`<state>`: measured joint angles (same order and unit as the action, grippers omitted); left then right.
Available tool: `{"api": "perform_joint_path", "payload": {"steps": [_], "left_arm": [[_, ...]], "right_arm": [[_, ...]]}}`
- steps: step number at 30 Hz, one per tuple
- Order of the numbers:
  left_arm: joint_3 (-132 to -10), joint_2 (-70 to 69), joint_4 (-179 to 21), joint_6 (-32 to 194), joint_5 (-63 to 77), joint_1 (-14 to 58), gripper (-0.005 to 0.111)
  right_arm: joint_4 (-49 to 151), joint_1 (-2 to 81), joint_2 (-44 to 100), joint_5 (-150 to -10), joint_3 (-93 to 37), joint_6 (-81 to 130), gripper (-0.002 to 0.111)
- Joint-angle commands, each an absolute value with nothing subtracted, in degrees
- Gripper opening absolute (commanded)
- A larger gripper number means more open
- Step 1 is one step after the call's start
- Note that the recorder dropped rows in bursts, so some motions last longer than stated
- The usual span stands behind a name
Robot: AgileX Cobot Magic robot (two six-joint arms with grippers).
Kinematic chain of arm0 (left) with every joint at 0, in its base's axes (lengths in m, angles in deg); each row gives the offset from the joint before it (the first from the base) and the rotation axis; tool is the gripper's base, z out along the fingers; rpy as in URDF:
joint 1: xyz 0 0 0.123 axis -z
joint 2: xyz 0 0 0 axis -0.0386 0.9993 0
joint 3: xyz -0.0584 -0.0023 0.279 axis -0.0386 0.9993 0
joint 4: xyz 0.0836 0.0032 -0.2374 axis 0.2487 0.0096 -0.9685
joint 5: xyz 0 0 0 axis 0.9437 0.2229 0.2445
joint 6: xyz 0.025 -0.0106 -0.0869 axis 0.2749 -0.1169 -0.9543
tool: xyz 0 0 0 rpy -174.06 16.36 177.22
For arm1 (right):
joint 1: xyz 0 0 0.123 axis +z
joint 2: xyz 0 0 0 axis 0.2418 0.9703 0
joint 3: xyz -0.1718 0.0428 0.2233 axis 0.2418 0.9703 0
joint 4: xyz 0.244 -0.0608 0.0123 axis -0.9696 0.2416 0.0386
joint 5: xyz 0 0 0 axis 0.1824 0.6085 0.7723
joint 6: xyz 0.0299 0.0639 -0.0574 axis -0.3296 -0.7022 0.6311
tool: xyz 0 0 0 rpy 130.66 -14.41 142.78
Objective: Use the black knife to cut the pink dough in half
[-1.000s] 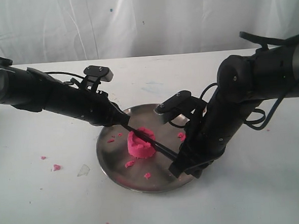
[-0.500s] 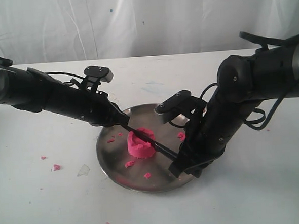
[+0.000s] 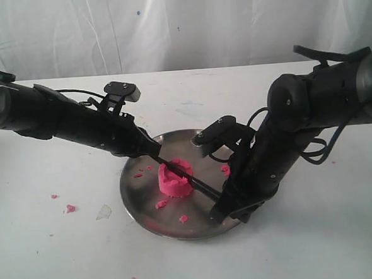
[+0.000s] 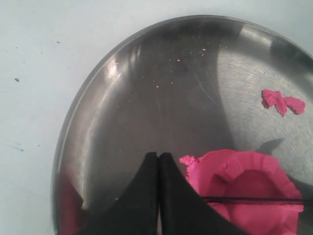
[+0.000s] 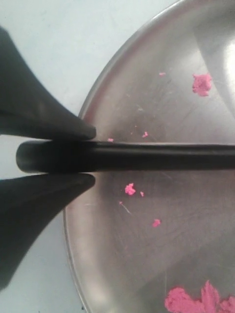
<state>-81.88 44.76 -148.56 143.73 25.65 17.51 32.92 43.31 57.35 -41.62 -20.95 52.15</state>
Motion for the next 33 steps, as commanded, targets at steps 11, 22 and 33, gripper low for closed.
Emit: {"api": "perform_joint_path", "payload": {"steps": [11,22,33], "left_arm": [[-81.5,45.0,-147.8,143.8,27.2,17.4,0.0],[-81.5,45.0,-147.8,143.8,27.6,17.4,0.0],[-81.5,45.0,-147.8,143.8,28.3,17.4,0.0]], "right_arm": [[32.6,43.6,58.6,-44.0,-20.9,52.4,0.0],[32.5,43.6,58.6,-44.0,-20.9,52.4,0.0],[32.5,43.6,58.6,-44.2,-20.9,52.4,0.0]]}}
